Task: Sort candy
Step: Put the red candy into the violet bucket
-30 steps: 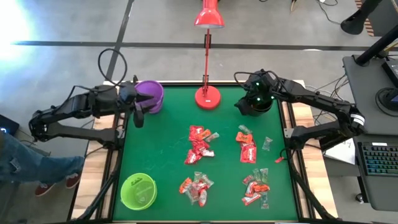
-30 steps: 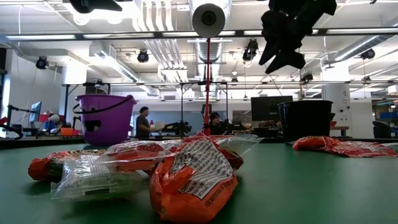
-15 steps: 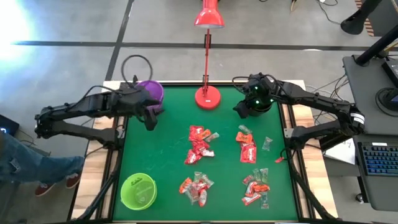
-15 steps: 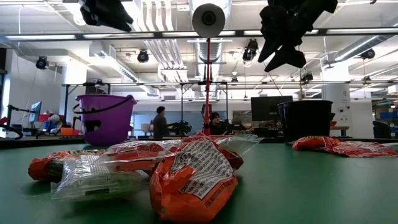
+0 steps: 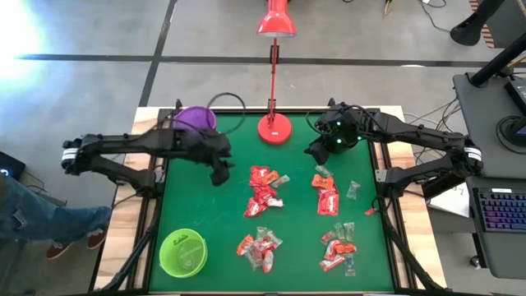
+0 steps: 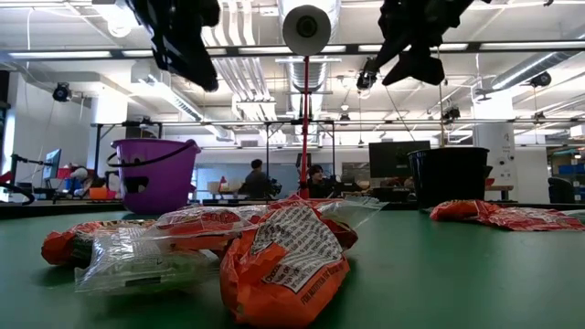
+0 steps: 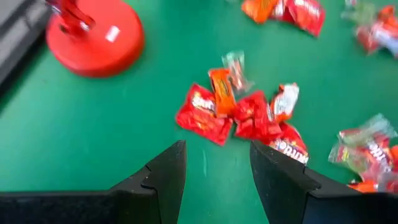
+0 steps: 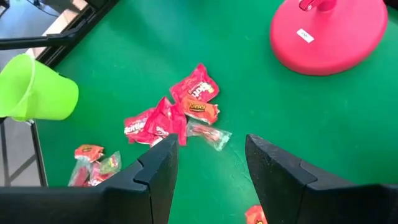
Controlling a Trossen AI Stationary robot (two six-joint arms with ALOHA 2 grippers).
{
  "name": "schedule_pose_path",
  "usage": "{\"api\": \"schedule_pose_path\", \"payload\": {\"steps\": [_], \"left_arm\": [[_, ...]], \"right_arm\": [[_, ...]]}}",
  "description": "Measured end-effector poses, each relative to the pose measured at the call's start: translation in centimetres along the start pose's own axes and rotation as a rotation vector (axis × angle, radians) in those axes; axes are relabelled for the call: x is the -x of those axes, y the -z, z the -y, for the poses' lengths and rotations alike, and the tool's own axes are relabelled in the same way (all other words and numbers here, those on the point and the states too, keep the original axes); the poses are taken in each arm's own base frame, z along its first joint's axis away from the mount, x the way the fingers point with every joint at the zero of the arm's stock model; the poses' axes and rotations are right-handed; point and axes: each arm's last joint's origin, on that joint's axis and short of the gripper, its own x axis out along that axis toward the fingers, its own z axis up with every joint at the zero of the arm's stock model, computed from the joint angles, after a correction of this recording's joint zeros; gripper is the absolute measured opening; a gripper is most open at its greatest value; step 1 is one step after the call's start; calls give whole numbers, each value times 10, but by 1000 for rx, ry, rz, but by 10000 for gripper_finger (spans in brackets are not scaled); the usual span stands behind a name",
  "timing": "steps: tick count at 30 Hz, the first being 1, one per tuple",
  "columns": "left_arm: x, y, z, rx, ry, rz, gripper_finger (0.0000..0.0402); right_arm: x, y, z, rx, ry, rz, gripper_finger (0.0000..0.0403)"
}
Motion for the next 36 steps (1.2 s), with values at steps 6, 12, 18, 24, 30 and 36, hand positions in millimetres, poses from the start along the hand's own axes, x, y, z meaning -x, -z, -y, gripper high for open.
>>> {"api": "schedule_pose_path", "payload": {"steps": [6, 12, 18, 24, 30, 36], "left_arm": [[-25, 2, 15, 11, 15, -72, 161], [-43, 0, 31, 39, 58, -60, 161], [-67, -1, 42, 71, 72, -61, 161], [-93, 2, 45, 115, 57, -98, 171], [-114, 1, 50, 140, 67, -75, 169], [-133, 7, 53, 151, 83, -122, 169]], "right_arm": [[4, 1, 0, 12, 14, -26, 178], [7, 5, 1, 0, 40, -81, 178], [9, 10, 3, 31, 57, -127, 178], [14, 14, 4, 65, 65, -152, 178], [21, 16, 3, 84, 61, -146, 178], [30, 20, 3, 94, 57, -139, 178]]}}
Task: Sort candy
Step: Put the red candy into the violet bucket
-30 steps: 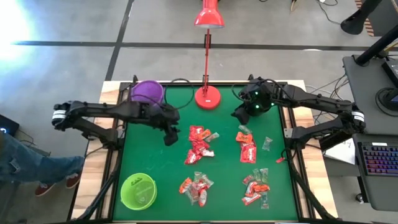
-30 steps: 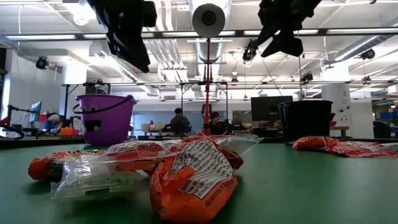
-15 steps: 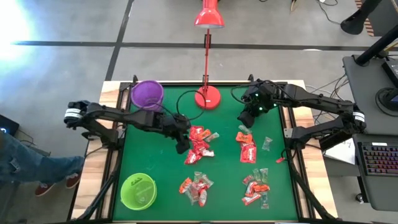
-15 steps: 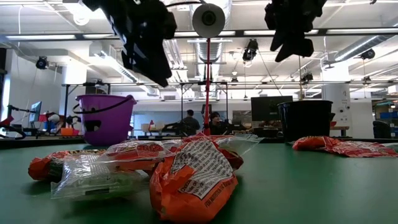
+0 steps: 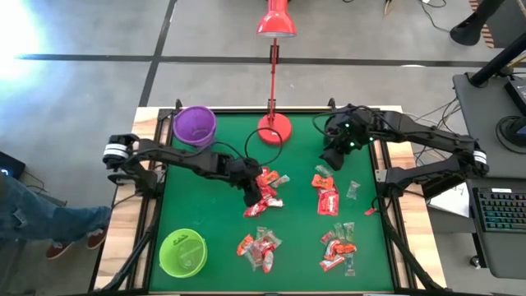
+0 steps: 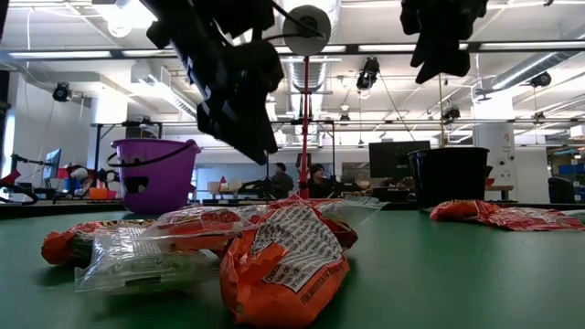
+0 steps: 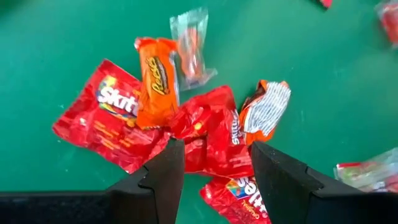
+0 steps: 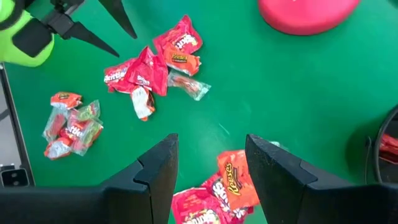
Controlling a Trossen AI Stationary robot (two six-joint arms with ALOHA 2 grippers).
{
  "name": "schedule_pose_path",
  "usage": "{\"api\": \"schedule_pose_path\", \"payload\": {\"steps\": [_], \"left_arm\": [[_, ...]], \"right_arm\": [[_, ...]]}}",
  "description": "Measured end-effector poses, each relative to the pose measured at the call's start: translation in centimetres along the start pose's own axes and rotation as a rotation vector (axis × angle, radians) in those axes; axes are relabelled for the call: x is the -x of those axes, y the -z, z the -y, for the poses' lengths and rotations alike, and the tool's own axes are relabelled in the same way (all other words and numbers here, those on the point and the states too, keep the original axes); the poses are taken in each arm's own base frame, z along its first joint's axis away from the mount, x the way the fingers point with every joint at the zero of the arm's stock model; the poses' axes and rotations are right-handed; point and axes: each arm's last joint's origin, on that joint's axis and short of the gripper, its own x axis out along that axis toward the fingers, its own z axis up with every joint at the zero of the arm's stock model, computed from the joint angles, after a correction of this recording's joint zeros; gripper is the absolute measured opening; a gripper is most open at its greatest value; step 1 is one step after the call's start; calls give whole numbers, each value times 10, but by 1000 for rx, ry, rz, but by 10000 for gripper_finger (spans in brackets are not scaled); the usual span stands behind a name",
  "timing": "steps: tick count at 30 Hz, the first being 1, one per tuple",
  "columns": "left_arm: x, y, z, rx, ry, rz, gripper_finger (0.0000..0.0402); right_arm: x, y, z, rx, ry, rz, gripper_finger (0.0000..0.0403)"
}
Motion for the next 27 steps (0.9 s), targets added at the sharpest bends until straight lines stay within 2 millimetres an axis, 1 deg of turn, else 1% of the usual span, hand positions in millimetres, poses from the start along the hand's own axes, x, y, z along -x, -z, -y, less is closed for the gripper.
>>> {"api": "schedule_pose_path", "payload": {"steps": [9, 17, 21, 27], "left_arm": [[-16, 4, 1, -4, -7, -26, 169], [-38, 11, -2, -3, -32, -73, 168], [-45, 11, -1, 4, -11, -60, 168], [-56, 14, -1, 20, 15, -86, 168]], "right_arm": [[8, 6, 0, -1, 0, 0, 178], [9, 6, 0, -2, 0, 3, 178], [9, 6, 0, -3, -1, 4, 178], [9, 6, 0, -5, -1, 4, 178]]}}
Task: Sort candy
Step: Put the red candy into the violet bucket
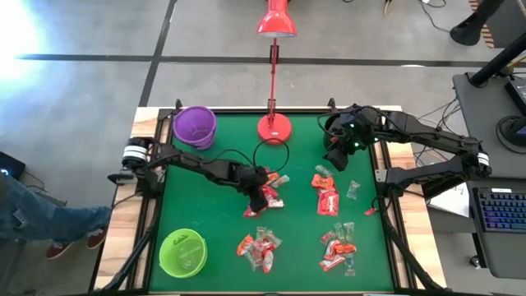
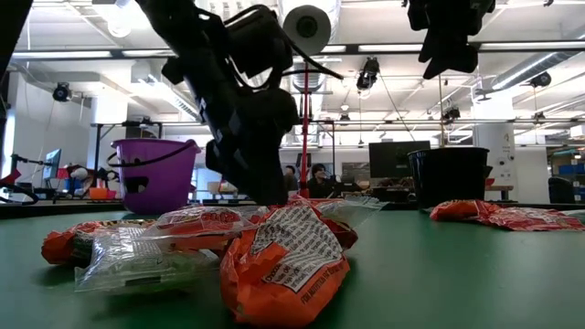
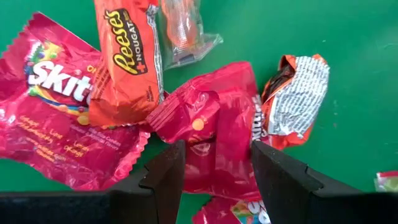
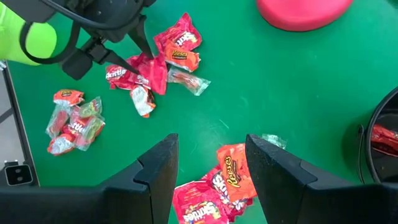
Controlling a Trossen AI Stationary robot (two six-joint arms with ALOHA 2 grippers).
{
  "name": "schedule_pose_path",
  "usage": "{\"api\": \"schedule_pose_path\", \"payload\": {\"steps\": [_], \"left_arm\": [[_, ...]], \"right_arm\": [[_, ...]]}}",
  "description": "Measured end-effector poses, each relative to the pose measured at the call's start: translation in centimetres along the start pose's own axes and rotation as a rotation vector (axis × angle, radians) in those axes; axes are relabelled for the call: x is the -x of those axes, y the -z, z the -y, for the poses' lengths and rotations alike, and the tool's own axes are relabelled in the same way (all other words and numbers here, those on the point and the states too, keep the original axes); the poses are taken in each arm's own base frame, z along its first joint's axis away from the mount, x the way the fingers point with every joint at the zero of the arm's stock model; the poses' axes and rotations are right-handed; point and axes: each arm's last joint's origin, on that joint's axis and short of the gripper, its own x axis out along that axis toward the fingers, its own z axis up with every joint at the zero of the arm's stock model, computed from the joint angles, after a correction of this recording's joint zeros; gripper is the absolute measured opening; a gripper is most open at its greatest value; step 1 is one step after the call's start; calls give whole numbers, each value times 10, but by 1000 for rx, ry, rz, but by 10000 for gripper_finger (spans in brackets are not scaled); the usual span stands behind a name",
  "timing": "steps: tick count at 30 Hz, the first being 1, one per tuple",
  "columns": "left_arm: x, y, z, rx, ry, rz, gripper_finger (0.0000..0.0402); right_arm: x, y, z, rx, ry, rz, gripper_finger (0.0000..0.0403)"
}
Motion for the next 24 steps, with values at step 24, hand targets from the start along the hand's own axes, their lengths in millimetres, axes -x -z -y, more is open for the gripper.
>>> {"api": "schedule_pose_path", "payload": {"steps": [24], "left_arm": [[-14, 5, -2, 34, 10, -48, 12]], "right_arm": [[0, 0, 0, -7, 0, -1, 178]]}}
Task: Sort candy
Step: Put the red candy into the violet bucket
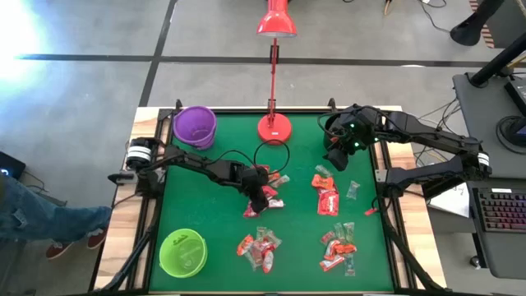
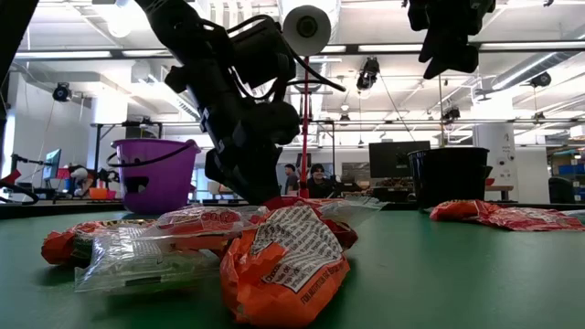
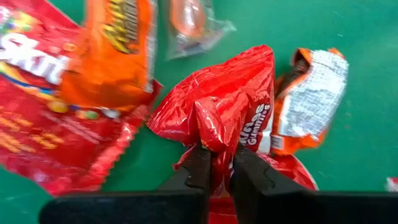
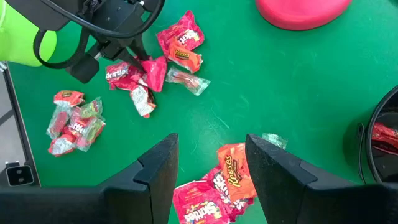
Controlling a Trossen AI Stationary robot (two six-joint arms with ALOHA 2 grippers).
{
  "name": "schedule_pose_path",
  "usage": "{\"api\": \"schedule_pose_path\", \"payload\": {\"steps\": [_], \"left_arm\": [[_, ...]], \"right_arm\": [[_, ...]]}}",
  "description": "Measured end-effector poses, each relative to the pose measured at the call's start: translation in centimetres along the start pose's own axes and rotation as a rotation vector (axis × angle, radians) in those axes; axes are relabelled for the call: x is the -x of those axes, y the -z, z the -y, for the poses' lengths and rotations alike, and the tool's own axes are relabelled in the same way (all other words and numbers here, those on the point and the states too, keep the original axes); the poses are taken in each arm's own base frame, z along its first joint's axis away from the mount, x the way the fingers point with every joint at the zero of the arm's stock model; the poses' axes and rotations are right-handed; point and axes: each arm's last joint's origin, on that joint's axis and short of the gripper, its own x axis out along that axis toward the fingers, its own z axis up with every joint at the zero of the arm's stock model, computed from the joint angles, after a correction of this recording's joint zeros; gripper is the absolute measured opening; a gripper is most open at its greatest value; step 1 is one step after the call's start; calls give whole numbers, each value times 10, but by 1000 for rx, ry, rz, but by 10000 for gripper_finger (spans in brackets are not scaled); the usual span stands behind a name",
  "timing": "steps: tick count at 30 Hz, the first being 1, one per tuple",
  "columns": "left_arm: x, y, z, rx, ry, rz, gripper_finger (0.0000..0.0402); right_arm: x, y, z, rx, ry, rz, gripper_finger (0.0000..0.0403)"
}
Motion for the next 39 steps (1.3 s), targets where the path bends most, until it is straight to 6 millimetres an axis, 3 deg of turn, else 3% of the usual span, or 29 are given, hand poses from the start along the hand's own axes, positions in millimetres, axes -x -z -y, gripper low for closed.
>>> {"api": "schedule_pose_path", "payload": {"steps": [7, 16, 31, 39], "left_arm": [[12, 1, 8, -14, 86, -14, 3], [65, -12, 18, -13, 83, 167, 1], [202, 22, -16, 106, -436, 420, 1], [235, 37, -38, 157, -666, 511, 1]], "right_arm": [[0, 0, 0, 10, 0, -1, 178], [0, 0, 0, 26, 1, -1, 178], [-1, -1, 0, 40, 5, 6, 178], [0, -3, 5, 45, 174, 67, 178]]}}
